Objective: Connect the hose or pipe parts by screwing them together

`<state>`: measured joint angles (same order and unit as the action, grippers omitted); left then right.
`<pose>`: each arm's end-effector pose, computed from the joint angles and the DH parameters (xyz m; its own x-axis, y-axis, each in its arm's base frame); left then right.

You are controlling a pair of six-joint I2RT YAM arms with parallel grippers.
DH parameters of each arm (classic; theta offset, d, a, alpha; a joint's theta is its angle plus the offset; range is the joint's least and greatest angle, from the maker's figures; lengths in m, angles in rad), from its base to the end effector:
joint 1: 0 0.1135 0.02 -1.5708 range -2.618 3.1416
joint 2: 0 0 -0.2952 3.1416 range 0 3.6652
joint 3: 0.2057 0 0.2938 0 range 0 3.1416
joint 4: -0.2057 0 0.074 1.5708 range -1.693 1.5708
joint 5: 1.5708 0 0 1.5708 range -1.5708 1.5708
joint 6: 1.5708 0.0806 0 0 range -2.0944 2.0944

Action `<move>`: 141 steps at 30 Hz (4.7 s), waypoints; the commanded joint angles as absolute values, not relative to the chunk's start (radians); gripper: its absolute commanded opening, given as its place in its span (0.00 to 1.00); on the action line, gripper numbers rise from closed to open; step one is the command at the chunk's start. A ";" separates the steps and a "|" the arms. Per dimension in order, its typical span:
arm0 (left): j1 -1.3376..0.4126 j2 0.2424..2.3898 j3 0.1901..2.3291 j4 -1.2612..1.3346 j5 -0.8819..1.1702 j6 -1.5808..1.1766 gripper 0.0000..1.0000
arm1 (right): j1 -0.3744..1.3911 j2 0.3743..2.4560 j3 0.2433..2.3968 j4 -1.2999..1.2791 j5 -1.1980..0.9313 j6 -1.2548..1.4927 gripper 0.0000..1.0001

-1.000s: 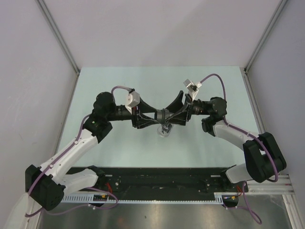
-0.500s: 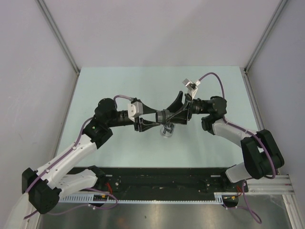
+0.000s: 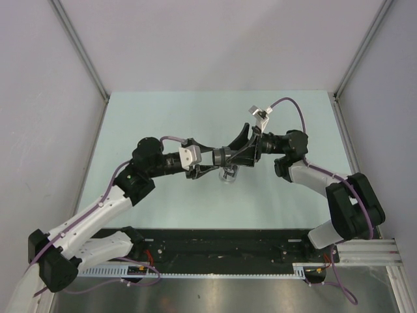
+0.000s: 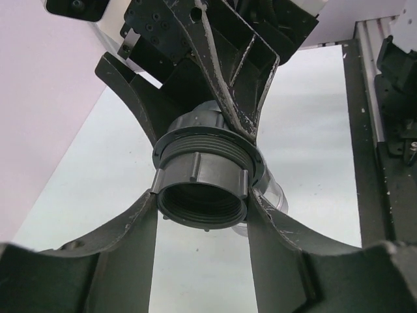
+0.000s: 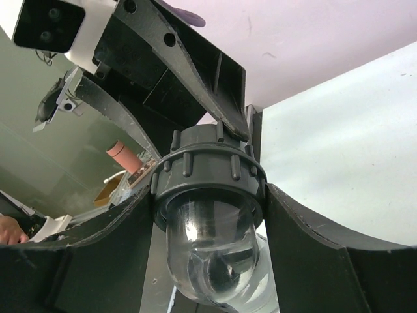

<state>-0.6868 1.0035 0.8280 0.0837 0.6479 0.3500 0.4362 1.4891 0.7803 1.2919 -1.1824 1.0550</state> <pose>0.1955 -0.2232 0.3587 0.2661 0.1354 -0.9544 0.9358 0.2013 0.2895 0.2772 0.2115 0.3236 -0.5022 0.1294 -0.8550 -0.8584 -0.1941 0.4748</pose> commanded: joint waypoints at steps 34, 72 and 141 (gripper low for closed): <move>-0.948 1.083 0.802 0.106 0.189 0.825 0.00 | 0.542 1.583 0.856 1.506 -1.177 1.312 0.00; -1.006 1.051 0.732 0.170 0.003 0.793 0.67 | 0.485 1.608 0.856 1.516 -1.127 1.364 0.00; -0.563 0.841 0.899 -0.026 0.298 -0.574 0.75 | 0.377 1.546 0.856 1.228 -1.121 0.927 0.00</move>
<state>-0.7670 0.8646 0.8551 0.0010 0.0547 -0.1272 0.3828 1.6352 0.8143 1.2854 -1.1336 1.1690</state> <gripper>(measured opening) 0.787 0.660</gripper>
